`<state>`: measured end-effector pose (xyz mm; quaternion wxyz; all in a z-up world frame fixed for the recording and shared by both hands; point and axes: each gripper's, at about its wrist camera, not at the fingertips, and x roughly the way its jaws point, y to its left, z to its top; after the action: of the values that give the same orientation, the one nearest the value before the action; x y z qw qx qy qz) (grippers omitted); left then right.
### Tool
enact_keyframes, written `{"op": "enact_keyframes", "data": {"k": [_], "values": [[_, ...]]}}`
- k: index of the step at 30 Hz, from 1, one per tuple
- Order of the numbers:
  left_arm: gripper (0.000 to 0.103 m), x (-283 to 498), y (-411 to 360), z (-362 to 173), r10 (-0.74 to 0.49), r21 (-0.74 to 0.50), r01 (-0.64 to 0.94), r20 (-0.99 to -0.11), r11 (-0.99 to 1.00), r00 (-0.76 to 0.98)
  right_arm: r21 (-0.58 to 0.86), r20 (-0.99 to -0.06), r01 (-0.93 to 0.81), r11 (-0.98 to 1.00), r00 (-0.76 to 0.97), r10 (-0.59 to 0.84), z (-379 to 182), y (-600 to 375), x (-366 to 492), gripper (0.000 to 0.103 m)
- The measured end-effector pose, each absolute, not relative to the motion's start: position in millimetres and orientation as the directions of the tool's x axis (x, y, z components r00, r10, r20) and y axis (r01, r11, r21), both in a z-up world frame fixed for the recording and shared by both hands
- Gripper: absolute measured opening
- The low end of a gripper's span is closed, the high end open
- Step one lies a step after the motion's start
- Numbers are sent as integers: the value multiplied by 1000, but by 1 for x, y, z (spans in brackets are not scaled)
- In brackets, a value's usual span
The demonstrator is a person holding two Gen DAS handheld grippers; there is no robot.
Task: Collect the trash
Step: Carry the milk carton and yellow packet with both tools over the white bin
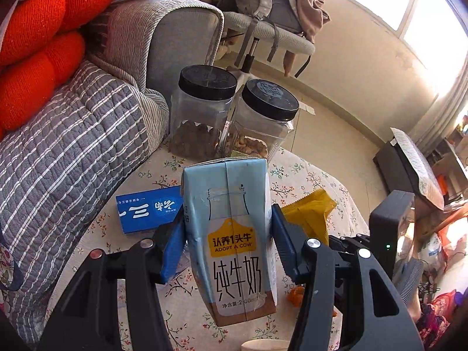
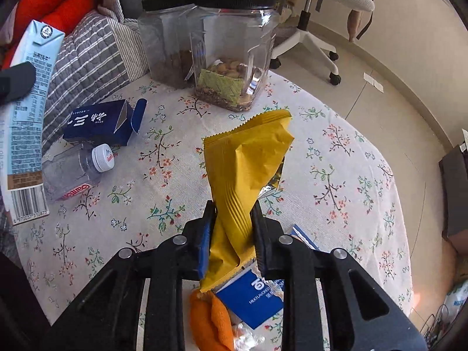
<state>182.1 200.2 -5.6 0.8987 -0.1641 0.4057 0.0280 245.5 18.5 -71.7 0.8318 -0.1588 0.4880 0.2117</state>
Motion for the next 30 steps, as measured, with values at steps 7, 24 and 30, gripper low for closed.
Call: {"op": "enact_keyframes", "data": {"k": [7, 24, 30], "values": [[55, 178, 181, -5, -86, -255, -156, -735, 954, 672, -23, -842, -423, 906, 497, 211, -37, -27, 224, 24], [55, 154, 100, -13, -121, -176, -10, -714, 984, 690, -57, -746, -240, 969, 656, 119, -11, -99, 151, 24], [55, 138, 75, -9, -133, -159, 33, -668, 987, 732, -44, -708, -124, 991, 704, 57, -11, -123, 129, 24]]}}
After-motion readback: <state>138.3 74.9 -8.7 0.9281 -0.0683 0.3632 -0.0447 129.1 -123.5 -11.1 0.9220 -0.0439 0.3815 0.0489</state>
